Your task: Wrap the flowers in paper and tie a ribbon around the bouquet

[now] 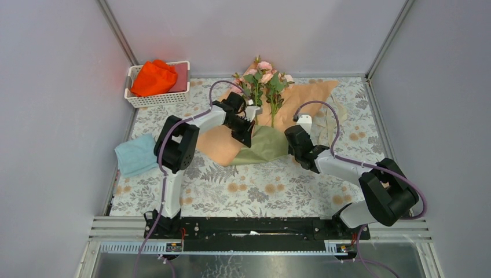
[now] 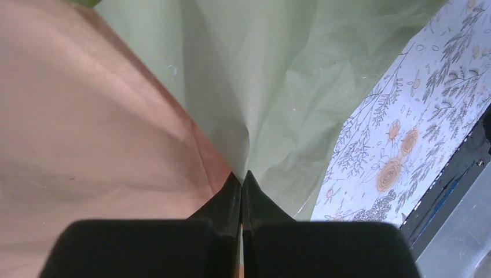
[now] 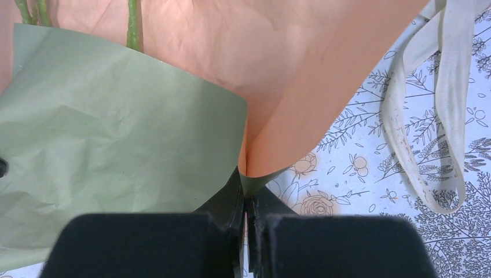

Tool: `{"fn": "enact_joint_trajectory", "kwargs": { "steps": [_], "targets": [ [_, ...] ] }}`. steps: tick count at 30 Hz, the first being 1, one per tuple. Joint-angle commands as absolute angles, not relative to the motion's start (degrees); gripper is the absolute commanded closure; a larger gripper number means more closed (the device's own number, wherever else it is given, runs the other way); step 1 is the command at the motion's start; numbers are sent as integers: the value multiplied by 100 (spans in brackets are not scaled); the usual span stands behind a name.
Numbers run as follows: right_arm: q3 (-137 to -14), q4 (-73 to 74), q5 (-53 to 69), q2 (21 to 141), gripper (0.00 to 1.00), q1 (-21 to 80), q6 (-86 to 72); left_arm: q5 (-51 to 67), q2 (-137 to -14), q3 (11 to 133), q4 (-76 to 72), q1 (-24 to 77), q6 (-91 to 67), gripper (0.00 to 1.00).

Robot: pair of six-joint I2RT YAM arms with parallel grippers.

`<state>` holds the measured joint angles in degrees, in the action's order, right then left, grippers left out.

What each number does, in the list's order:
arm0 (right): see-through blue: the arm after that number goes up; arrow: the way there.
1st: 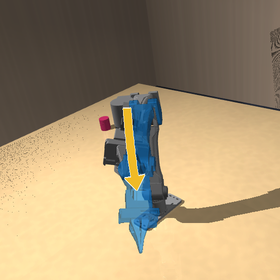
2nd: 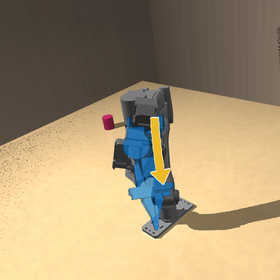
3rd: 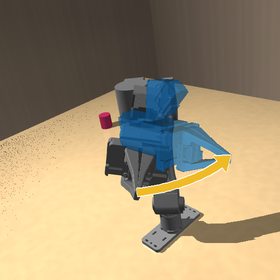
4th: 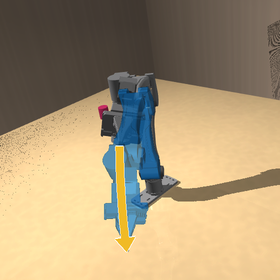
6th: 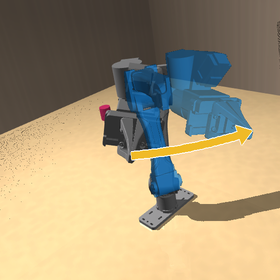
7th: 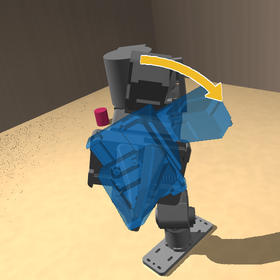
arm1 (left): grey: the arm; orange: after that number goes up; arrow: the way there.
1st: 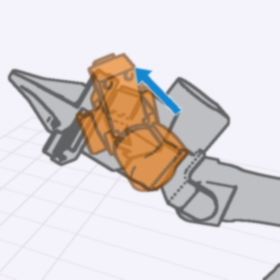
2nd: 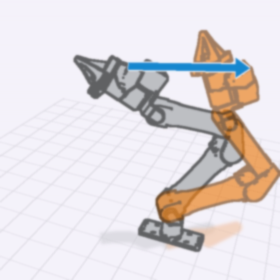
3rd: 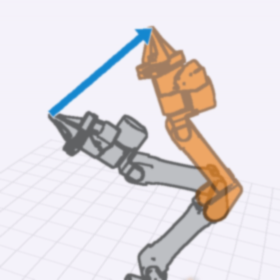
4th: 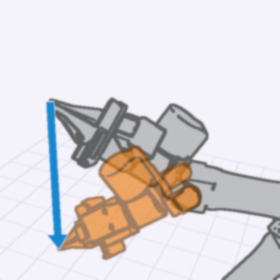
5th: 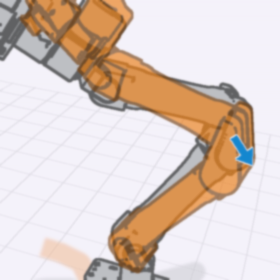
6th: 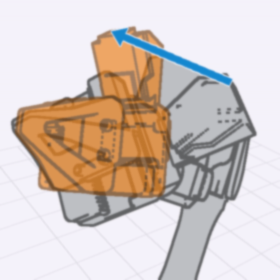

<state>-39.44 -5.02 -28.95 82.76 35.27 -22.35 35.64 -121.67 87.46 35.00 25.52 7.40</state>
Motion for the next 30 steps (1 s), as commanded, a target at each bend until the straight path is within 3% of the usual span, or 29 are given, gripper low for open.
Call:
{"fn": "enact_joint_trajectory", "kwargs": {
  "steps": [1,6,16,30],
  "targets": [
    [-4064,-562,-3165,8192,99,3584,-2136,3718,-12197,9050,3441,2558,723,100],
    [-4055,-541,-3190,8183,99,3590,-1946,2693,-12361,9189,3146,2600,785,100],
    [-4584,-875,-3648,8748,99,4330,39,2436,-12902,9299,3329,2602,592,100],
    [-5160,-1945,-1830,9796,98,4913,1129,2541,-12964,9249,3281,2496,520,100]
  ]
}}
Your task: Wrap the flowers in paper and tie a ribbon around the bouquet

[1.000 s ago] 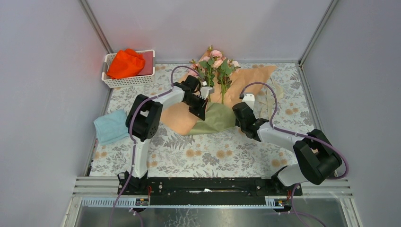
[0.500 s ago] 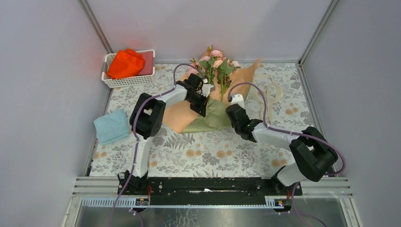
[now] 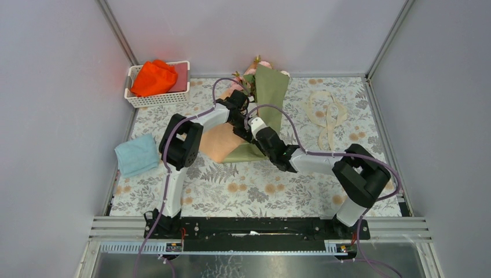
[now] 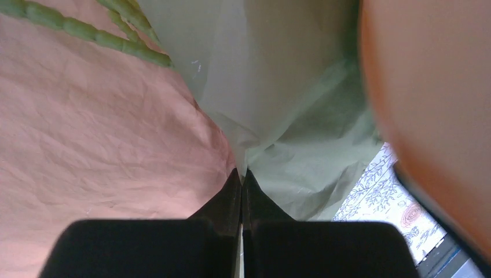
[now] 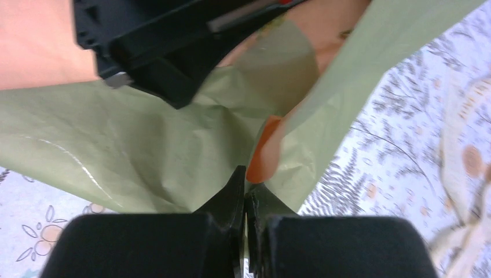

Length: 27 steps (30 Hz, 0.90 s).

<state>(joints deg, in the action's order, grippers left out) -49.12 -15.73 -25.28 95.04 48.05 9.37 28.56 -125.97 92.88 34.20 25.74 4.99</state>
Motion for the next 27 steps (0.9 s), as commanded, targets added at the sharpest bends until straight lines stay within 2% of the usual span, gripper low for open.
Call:
{"fn": "enact_joint_trajectory", "kwargs": {
  "steps": [1,7,9,12,13,20,27],
  "targets": [
    [-5153,-2000,-1746,9860,98,4913,1071,2586,-12964,9240,3281,2470,507,100],
    [-5330,-2038,-1246,10418,98,4913,801,2762,-12874,9270,3298,2396,548,99],
    [-5337,-2057,-1257,10520,98,4913,758,2841,-12749,9293,3315,2320,574,80],
    [-5251,-2147,-1305,10582,98,4904,761,3042,-12479,9348,3316,2051,526,46],
    [-5252,-2125,-1307,10623,98,4904,756,3089,-12380,9390,3316,1947,493,40],
    [-5282,-2048,-1281,10804,99,4896,659,3806,-11690,9516,3029,1133,24,20],
    [-5291,-1953,-1382,10852,99,4896,735,4980,-11234,8786,1997,1036,-1050,1]
  ]
}}
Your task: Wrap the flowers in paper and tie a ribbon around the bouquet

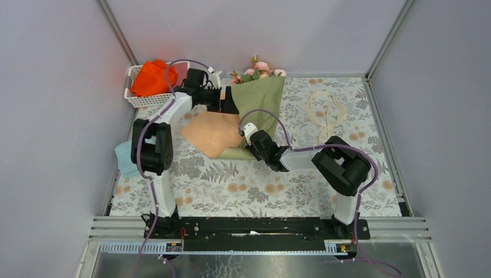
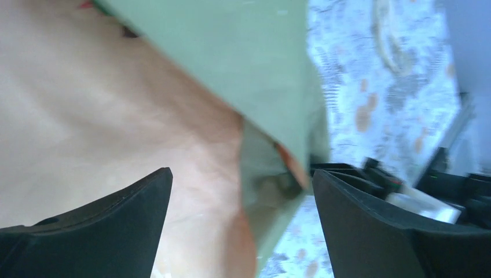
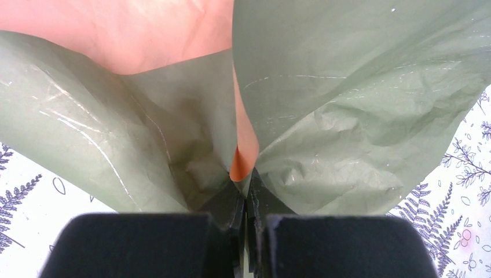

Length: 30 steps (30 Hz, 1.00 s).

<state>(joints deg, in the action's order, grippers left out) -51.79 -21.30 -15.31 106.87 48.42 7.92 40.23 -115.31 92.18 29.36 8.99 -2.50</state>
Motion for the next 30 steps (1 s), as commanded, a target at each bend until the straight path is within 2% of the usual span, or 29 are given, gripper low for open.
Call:
{"fn": "enact_joint_trajectory", "kwargs": {
  "steps": [1,4,10,11,13,16,17,20,23,26,30],
  "targets": [
    [-5283,-1956,-1402,10854,99,4896,745,5056,-11200,8599,1700,1047,-1287,1],
    [-5282,-1951,-1447,10844,99,4895,772,4864,-11316,8379,1287,1226,-1584,1],
    [-5264,-1896,-1511,10782,99,4898,902,4680,-12043,8903,1833,1554,-1450,2],
    [-5274,-1872,-1534,10772,98,4896,941,4696,-12099,8981,1861,1572,-1446,8],
    [-5281,-1815,-1537,10705,95,4900,1006,4784,-12162,9069,1871,1582,-1437,41],
    [-5318,-1662,-1352,10474,84,4894,1027,4818,-12187,9196,1927,1580,-1270,92],
    [-5358,-1568,-1214,10364,79,4895,1039,4758,-12198,9253,2012,1576,-1146,100],
    [-5474,-1181,-697,10037,61,4895,1157,4236,-12321,9390,2270,1546,-825,100],
    [-5558,-659,276,9674,47,4833,1289,3567,-12604,9492,2510,1497,-564,100],
    [-5534,-445,1760,9294,41,4475,1133,3434,-12954,9630,2730,1485,-451,100],
    [-5573,-1086,3271,9376,41,3702,116,3492,-13198,9659,2762,1485,-474,100]
  ]
}}
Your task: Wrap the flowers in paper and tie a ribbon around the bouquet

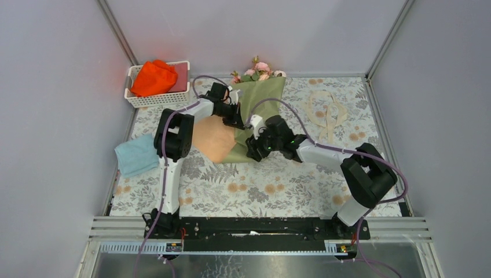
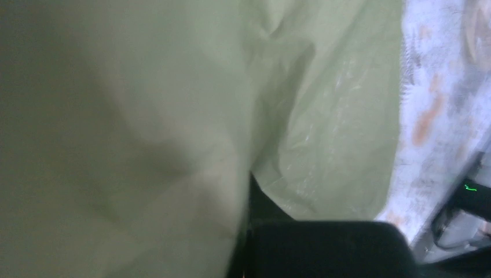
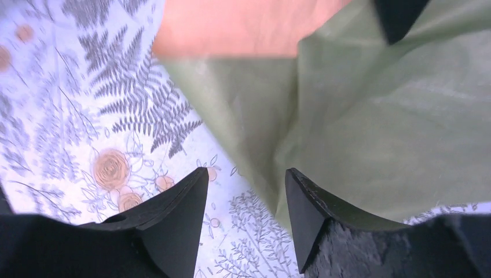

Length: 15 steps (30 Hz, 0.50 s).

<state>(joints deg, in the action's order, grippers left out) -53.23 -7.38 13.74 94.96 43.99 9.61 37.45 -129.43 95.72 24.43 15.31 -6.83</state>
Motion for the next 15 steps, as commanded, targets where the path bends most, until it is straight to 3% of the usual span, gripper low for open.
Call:
{"fn": "enact_joint_trajectory", "kwargs": {
  "steps": [1,4,6,9,13,15],
  "targets": [
    [-5642,-1233,3386,9573,41,3597,-109,3469,-13213,9667,2768,1490,-481,100],
    [-5970,-1177,2966,10145,52,3549,-412,3398,-13143,9627,2762,1485,-457,100],
    [-6082,-1094,2600,10470,69,3470,-639,3361,-13051,9552,2767,1485,-421,100],
    [-5747,-1361,2279,10628,87,3122,-1324,3285,-12954,9464,2767,1485,-341,100],
    [-4903,-1468,1977,10423,100,2495,-2079,3096,-12921,9429,2768,1481,-211,100],
    [-4581,-1181,1697,10159,100,2317,-2188,3059,-12921,9412,2783,1489,-148,100]
  ]
}}
